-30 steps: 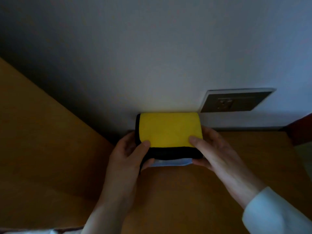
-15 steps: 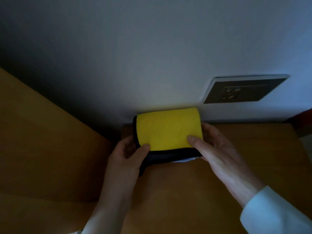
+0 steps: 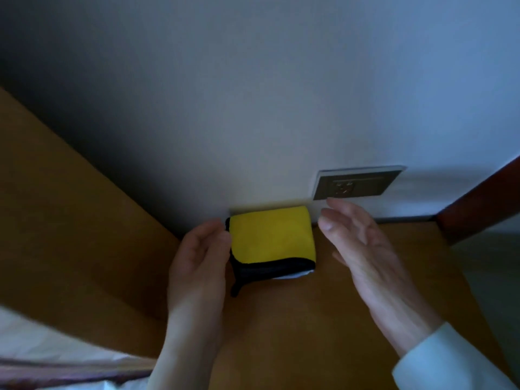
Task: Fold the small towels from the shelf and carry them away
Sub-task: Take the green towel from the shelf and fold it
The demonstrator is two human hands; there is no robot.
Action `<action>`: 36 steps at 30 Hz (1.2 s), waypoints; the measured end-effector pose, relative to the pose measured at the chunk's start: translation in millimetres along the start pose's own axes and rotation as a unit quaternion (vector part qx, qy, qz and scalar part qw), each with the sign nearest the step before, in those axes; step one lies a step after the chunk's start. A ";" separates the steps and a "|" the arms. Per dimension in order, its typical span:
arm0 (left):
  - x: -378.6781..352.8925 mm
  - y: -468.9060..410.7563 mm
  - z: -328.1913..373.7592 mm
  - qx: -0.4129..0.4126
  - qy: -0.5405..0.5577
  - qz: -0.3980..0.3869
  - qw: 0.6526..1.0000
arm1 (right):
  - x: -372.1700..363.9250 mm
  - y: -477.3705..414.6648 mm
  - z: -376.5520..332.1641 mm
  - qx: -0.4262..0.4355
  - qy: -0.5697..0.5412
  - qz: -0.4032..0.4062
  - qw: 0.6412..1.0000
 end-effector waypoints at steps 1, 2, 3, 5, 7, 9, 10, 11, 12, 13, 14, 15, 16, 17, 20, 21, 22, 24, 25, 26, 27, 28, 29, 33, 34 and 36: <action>-2.4 6.5 15.7 -0.013 0.006 -0.005 1.000 | -0.4 6.2 -14.2 0.011 0.003 -0.002 1.000; -4.5 13.9 32.2 -0.026 0.012 -0.012 1.000 | 0.3 13.2 -28.7 0.022 0.005 -0.001 1.000; -6.1 23.2 50.2 -0.039 0.015 -0.021 0.999 | 0.9 21.9 -43.9 0.030 0.005 0.000 1.000; -8.8 43.5 89.8 -0.070 0.013 -0.044 0.997 | 0.7 40.3 -78.7 0.057 0.002 -0.004 0.998; -7.7 63.4 130.2 -0.102 0.020 -0.069 0.992 | 1.9 60.9 -116.2 0.086 -0.006 -0.008 0.996; -4.9 86.3 171.3 -0.130 0.031 -0.091 0.987 | 4.7 87.0 -157.3 0.112 -0.015 -0.019 0.993; -3.6 98.7 192.6 -0.143 0.040 -0.101 0.984 | 6.9 100.3 -177.9 0.124 -0.017 -0.025 0.992; -1.9 111.6 215.2 -0.158 0.049 -0.111 0.980 | 8.3 113.4 -199.3 0.138 -0.018 -0.028 0.990; 0.4 126.8 238.7 -0.173 0.054 -0.120 0.976 | 9.1 127.8 -222.0 0.150 -0.020 -0.031 0.988; 3.9 143.9 263.3 -0.190 0.058 -0.127 0.972 | 8.8 143.1 -245.5 0.161 -0.026 -0.036 0.986; 9.2 159.9 286.8 -0.209 0.062 -0.133 0.967 | 7.8 158.3 -268.9 0.173 -0.034 -0.042 0.983; 14.9 177.1 309.9 -0.222 0.070 -0.137 0.963 | 8.0 175.6 -292.5 0.183 -0.041 -0.048 0.981; 20.0 193.8 330.2 -0.227 0.084 -0.136 0.961 | 9.1 192.7 -313.0 0.190 -0.046 -0.052 0.979; 26.6 210.0 348.9 -0.228 0.102 -0.129 0.960 | 9.7 210.0 -332.4 0.200 -0.049 -0.058 0.977; 50.0 254.8 403.0 -0.243 0.131 -0.111 0.955 | 9.2 259.3 -383.9 0.221 -0.060 -0.068 0.971; 58.0 270.7 420.4 -0.255 0.131 -0.108 0.952 | 9.4 276.2 -399.6 0.230 -0.063 -0.073 0.969; 66.8 285.2 435.8 -0.269 0.129 -0.105 0.949 | 9.2 292.6 -414.7 0.239 -0.069 -0.077 0.966; 86.0 310.7 461.5 -0.286 0.129 -0.096 0.945 | 8.1 321.7 -442.0 0.254 -0.087 -0.087 0.959; 96.2 322.1 474.9 -0.298 0.131 -0.090 0.941 | 5.4 334.0 -456.0 0.265 -0.093 -0.094 0.955; 106.6 332.8 485.8 -0.309 0.134 -0.083 0.938 | 2.0 345.5 -468.4 0.275 -0.096 -0.104 0.951; 116.3 342.1 496.0 -0.317 0.136 -0.075 0.936 | -1.8 356.2 -479.9 0.284 -0.099 -0.113 0.947; 125.4 350.1 506.3 -0.328 0.138 -0.065 0.932 | -6.5 364.0 -491.0 0.295 -0.103 -0.122 0.942; 133.6 358.7 514.3 -0.336 0.141 -0.052 0.930 | -10.8 370.9 -499.6 0.298 -0.106 -0.132 0.939; 155.6 389.5 543.9 -0.377 0.149 -0.008 0.914 | -29.3 384.7 -524.2 0.308 -0.110 -0.174 0.929; 160.0 397.3 548.7 -0.390 0.148 0.001 0.909 | -35.3 388.1 -529.2 0.315 -0.103 -0.190 0.924; 170.1 411.6 552.1 -0.409 0.145 0.020 0.901 | -49.3 396.0 -536.6 0.325 -0.091 -0.229 0.913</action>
Point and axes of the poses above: each hand's wrist, its own y-axis away from the middle knuckle, its own x-axis out of the back of the hand, z = x × y, the point moved 8 cm from there along -y, towards the middle knuckle, and after that the axes turned 3 degrees about -y, right-handed, at the moved point
